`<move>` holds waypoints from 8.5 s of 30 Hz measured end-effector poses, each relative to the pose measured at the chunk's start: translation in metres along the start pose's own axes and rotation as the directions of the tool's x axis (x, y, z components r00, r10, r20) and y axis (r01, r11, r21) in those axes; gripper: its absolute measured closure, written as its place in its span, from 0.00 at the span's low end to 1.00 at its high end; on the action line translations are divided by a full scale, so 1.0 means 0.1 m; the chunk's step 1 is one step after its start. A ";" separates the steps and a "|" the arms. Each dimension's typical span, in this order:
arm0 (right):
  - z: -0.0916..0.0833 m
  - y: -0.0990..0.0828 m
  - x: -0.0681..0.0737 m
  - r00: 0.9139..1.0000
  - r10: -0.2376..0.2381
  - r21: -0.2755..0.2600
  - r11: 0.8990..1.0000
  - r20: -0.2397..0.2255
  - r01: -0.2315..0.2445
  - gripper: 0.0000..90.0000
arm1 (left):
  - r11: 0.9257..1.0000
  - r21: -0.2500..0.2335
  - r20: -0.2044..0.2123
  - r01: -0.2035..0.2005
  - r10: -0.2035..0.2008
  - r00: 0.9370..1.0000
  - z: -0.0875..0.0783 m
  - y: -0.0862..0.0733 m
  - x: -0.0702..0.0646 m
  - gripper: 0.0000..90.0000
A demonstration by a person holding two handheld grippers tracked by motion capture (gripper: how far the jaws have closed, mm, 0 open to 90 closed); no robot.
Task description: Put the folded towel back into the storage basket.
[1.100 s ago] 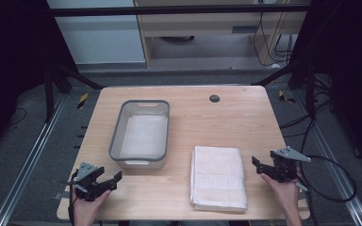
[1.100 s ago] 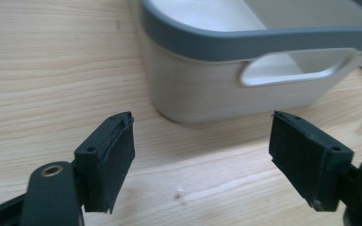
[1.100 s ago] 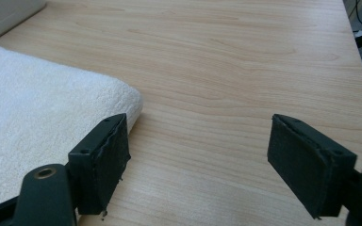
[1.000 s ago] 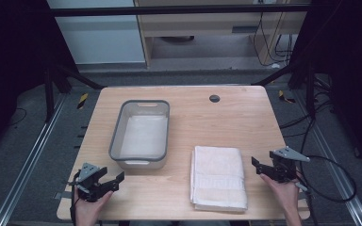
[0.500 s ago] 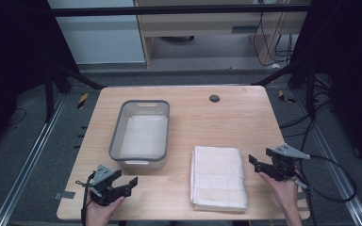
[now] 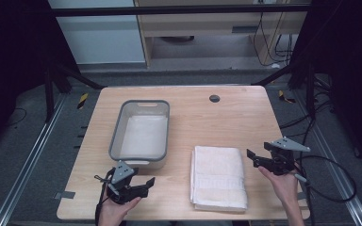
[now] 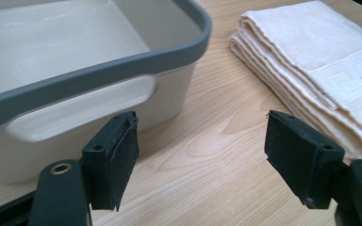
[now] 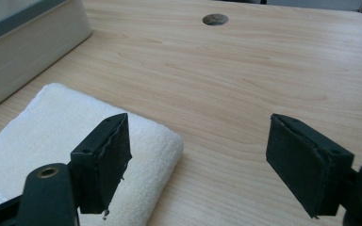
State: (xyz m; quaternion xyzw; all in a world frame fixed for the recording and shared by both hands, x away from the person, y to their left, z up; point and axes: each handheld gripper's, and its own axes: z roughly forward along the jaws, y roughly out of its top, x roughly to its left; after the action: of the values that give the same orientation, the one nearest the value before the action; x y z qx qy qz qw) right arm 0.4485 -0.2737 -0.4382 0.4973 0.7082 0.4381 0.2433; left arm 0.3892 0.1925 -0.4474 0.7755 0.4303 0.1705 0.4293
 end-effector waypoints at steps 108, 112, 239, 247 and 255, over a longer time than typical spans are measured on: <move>0.62 -0.30 0.28 0.966 0.179 0.294 0.948 -0.189 -0.118 0.49 | 0.974 0.214 0.238 -0.076 0.023 0.971 1.11 0.04 -1.12 0.46; 0.60 -0.28 0.31 0.970 0.156 0.288 0.953 -0.188 -0.098 0.59 | 0.974 0.221 0.259 -0.053 -0.006 0.966 1.11 0.04 -1.09 0.55; 0.04 1.66 1.35 0.947 -0.116 -0.215 0.975 -0.298 0.051 0.76 | 0.965 -0.253 0.113 -0.067 0.098 0.989 -0.46 1.12 -0.32 0.79; 0.06 1.83 1.47 0.943 -0.130 -0.237 0.970 -0.305 0.057 0.76 | 0.960 -0.275 0.089 -0.061 0.088 0.992 -0.59 1.20 -0.21 0.79; 0.15 1.98 1.65 0.937 -0.143 -0.256 0.965 -0.317 0.061 0.76 | 0.955 -0.294 0.066 -0.042 0.064 0.996 -0.72 1.22 -0.06 0.79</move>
State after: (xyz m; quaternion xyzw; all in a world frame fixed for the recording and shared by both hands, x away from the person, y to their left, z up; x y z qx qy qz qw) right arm 0.4931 -0.0929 -0.2601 0.3450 0.7054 0.5855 0.2015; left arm 0.4037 0.1933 -0.3069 0.7209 0.3629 0.2143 0.5502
